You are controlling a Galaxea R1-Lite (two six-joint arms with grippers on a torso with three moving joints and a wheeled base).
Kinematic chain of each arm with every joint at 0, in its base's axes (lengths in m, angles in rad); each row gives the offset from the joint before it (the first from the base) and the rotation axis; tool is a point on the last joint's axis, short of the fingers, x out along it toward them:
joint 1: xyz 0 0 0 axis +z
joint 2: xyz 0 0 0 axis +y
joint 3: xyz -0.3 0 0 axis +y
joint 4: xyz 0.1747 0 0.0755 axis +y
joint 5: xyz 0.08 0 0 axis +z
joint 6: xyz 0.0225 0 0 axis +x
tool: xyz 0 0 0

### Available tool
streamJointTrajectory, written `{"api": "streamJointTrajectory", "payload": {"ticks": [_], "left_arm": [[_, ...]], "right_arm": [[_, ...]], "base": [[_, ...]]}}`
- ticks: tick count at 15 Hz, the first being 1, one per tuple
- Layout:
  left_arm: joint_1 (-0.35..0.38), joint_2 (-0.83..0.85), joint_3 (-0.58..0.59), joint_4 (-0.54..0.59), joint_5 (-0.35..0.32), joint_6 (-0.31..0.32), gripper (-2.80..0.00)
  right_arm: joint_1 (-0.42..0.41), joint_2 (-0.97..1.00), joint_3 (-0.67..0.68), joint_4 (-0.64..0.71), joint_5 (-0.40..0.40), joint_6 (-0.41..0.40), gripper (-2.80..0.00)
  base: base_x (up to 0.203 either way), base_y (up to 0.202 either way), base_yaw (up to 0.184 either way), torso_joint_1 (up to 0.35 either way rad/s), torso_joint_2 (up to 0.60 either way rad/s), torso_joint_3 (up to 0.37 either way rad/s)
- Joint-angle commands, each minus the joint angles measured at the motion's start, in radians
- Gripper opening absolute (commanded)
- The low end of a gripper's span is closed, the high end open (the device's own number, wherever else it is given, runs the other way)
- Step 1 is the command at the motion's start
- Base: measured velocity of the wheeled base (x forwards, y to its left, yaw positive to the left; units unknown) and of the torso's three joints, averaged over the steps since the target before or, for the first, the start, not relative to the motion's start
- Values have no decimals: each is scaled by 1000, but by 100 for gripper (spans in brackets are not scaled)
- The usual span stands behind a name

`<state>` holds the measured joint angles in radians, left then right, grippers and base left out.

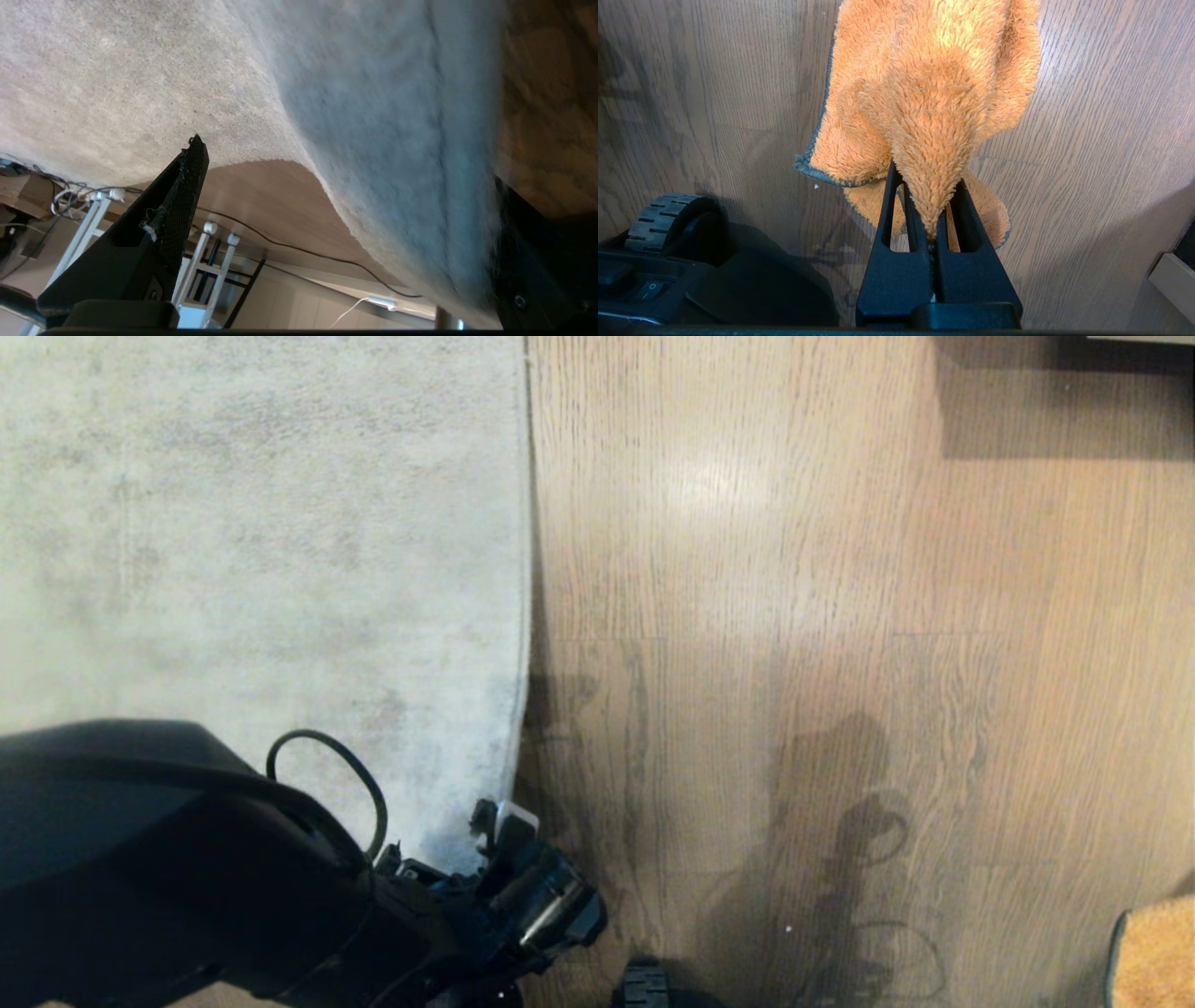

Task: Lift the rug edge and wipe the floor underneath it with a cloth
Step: Lift up the carpet

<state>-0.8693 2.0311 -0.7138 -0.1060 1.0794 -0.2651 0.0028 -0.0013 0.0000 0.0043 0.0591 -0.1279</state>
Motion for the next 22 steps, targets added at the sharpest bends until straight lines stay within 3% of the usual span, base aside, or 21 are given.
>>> {"api": "streamJointTrajectory", "payload": {"ticks": [1,5,6,13,18,22], "left_arm": [[-12,8,22,-1,5,0,0],[-12,14,60,-61,6,16,0],[-10,14,64,-70,7,18,-280],[4,-83,100,-66,4,46,-280],[38,-233,161,-59,-5,112,-280],[119,-375,205,-37,-31,245,-280]], "right_arm": [[0,1,0,0,1,-1,-280],[0,1,0,0,1,-1,-280],[0,1,0,0,1,-1,-280],[0,1,0,0,1,-1,-280],[0,1,0,0,1,-1,-280],[0,1,0,0,1,-1,-280]], "base": [[0,0,0,0,0,0],[0,0,0,0,0,0],[0,0,0,0,0,0],[0,0,0,0,0,0],[0,0,0,0,0,0],[0,0,0,0,0,0]]}}
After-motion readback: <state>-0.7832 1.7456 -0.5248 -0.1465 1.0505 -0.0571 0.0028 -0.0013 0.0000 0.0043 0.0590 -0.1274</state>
